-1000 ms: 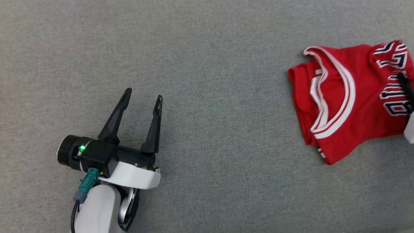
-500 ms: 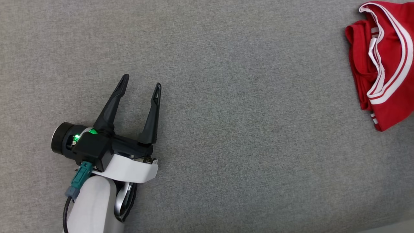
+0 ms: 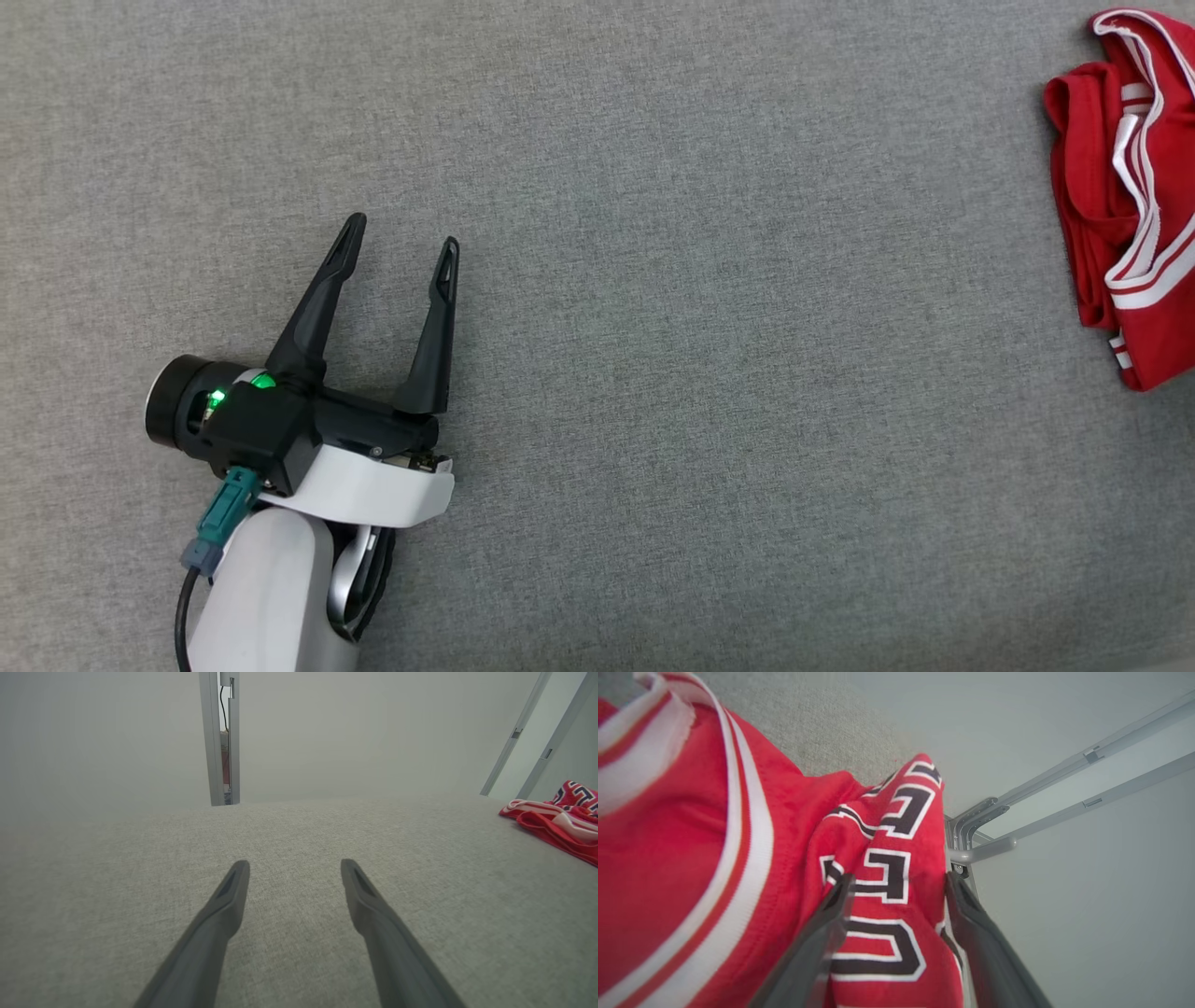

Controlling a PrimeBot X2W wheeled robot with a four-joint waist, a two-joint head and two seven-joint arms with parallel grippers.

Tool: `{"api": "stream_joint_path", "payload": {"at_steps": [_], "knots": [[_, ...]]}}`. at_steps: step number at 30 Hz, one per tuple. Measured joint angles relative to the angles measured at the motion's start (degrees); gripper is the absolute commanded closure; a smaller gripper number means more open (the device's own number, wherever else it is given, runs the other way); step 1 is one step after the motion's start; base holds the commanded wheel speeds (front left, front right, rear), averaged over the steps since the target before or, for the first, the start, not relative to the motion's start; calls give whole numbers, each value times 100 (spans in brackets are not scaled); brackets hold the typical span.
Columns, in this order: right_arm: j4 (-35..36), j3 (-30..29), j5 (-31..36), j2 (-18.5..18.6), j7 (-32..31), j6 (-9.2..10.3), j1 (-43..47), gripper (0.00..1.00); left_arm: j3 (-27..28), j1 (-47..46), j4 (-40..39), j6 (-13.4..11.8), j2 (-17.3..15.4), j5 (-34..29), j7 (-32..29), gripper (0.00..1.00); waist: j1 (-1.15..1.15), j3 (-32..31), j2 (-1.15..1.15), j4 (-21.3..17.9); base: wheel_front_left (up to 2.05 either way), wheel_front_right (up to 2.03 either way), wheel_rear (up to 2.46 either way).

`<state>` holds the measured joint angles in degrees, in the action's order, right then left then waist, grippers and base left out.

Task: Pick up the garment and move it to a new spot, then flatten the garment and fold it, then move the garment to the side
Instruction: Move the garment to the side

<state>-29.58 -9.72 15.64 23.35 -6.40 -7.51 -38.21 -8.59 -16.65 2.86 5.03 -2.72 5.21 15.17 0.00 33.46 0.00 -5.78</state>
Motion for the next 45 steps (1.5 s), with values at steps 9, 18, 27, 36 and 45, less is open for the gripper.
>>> {"api": "stream_joint_path", "payload": {"at_steps": [9,18,27,36,45], "knots": [[489,197,47,-27,-22,0,-2,0,-7,100,119,-70,-8,118,-3,0,0,-262,0,44,0,0,0],[840,612,-300,-91,353,0,-32,0,-88,135,129,-211,-8,347,-3,0,0,-772,0,122,0,0,0],[1037,1062,-959,-537,1018,1,76,0,-33,456,79,-405,-8,499,-2,0,0,-1497,0,244,0,0,0],[1336,1083,-1408,-1304,1744,1,860,0,189,865,53,-510,-9,639,-3,0,0,-2158,0,429,0,0,0],[1424,899,-1552,-1965,2053,1,1899,0,322,1296,32,-620,-8,813,-3,0,0,-2608,0,543,0,0,0]]}}
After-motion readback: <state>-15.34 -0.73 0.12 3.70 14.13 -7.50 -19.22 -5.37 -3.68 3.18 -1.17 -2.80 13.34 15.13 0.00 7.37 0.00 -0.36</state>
